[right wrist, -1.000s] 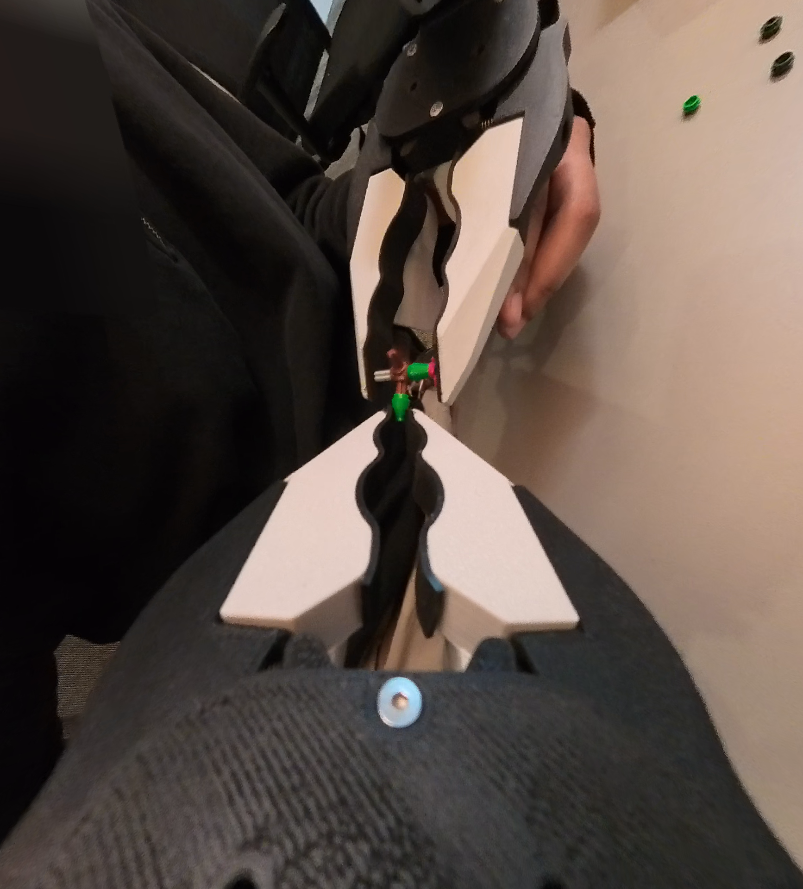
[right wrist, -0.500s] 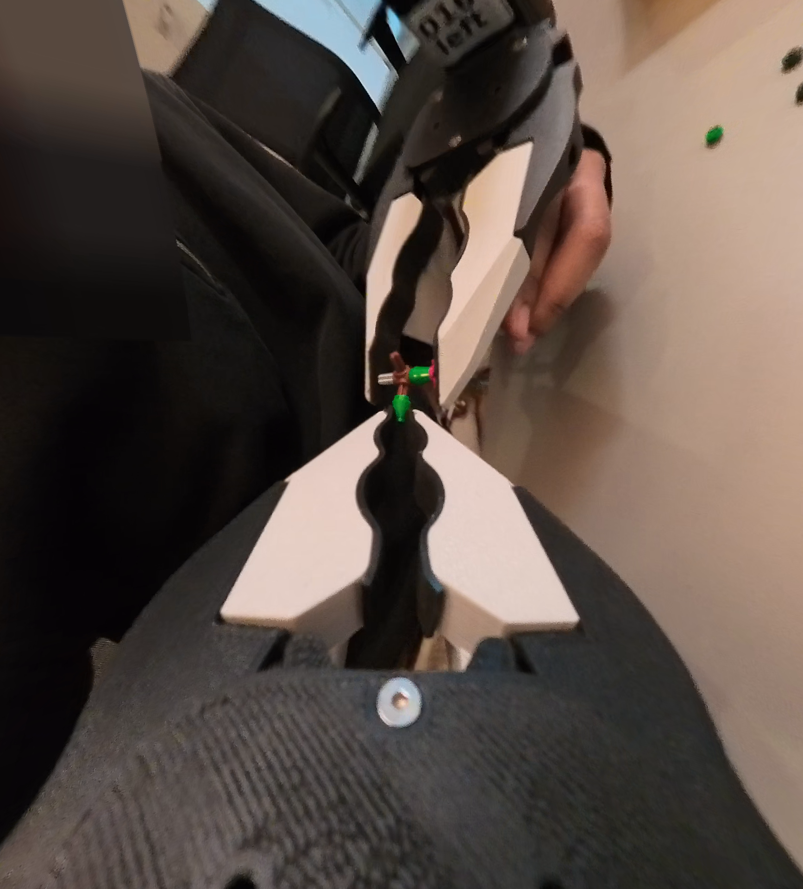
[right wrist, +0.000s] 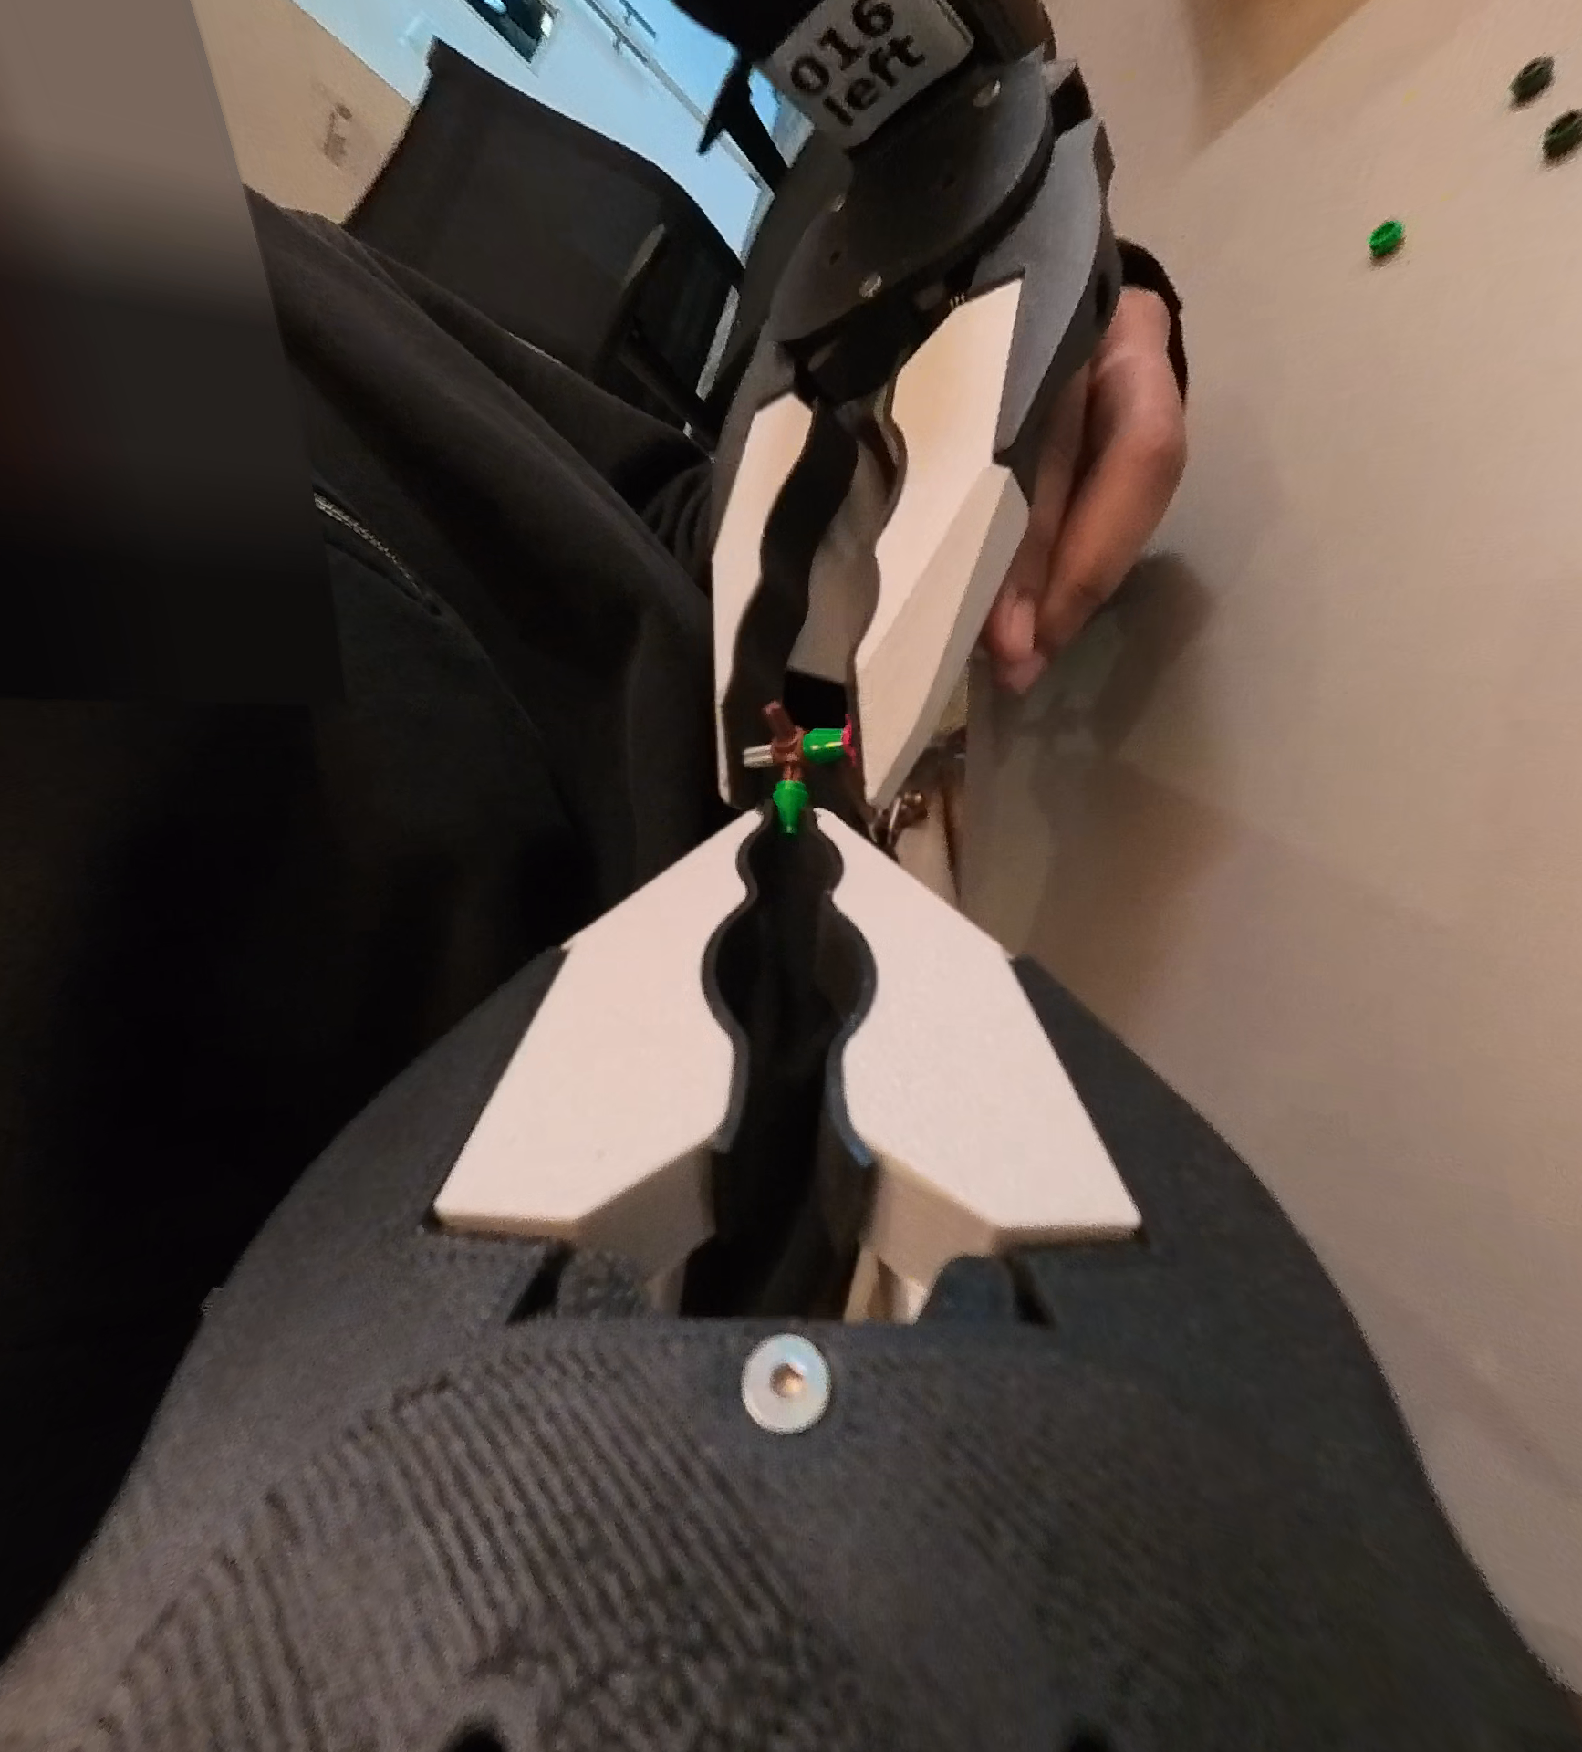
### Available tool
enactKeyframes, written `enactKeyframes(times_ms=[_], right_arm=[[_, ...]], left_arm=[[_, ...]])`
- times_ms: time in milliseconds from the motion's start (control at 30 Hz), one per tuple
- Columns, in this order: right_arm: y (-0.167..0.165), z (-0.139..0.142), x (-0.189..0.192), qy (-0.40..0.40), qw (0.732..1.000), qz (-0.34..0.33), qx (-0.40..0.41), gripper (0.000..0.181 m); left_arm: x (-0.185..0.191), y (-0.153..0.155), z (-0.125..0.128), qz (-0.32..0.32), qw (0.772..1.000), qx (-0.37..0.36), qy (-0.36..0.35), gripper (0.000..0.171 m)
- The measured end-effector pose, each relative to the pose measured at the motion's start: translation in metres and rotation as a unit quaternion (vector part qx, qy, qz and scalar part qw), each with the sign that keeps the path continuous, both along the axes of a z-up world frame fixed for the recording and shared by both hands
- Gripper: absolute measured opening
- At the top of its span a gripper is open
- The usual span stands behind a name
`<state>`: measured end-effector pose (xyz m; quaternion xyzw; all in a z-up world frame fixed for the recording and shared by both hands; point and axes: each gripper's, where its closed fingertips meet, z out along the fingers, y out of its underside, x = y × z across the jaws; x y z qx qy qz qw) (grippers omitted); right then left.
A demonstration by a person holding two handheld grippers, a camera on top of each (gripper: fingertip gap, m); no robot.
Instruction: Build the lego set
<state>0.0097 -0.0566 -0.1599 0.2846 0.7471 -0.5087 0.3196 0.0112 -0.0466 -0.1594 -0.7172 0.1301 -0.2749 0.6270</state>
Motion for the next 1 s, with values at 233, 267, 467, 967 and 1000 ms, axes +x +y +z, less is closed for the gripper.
enactKeyframes(times_ms=[233,267,467,967,1000], right_arm=[[0.000,-0.002,-0.001,-0.006,1.000,-0.005,0.010,0.001],[0.000,-0.001,-0.001,-0.008,1.000,-0.008,0.004,0.001],[0.000,0.004,-0.006,-0.006,0.999,-0.037,-0.030,0.001],[-0.001,0.008,-0.013,0.020,0.997,-0.071,-0.037,0.002],[-0.001,0.010,-0.016,0.027,0.995,-0.081,-0.041,0.002]], left_arm=[[0.000,0.001,-0.001,0.001,1.000,-0.003,0.000,0.030],[-0.001,0.001,0.000,0.003,1.000,-0.001,-0.001,0.030],[-0.004,0.002,0.005,0.010,1.000,0.012,-0.012,0.031],[-0.008,0.003,0.007,0.023,1.000,0.017,-0.009,0.030],[-0.011,0.003,0.010,0.031,0.999,0.026,-0.010,0.031]])
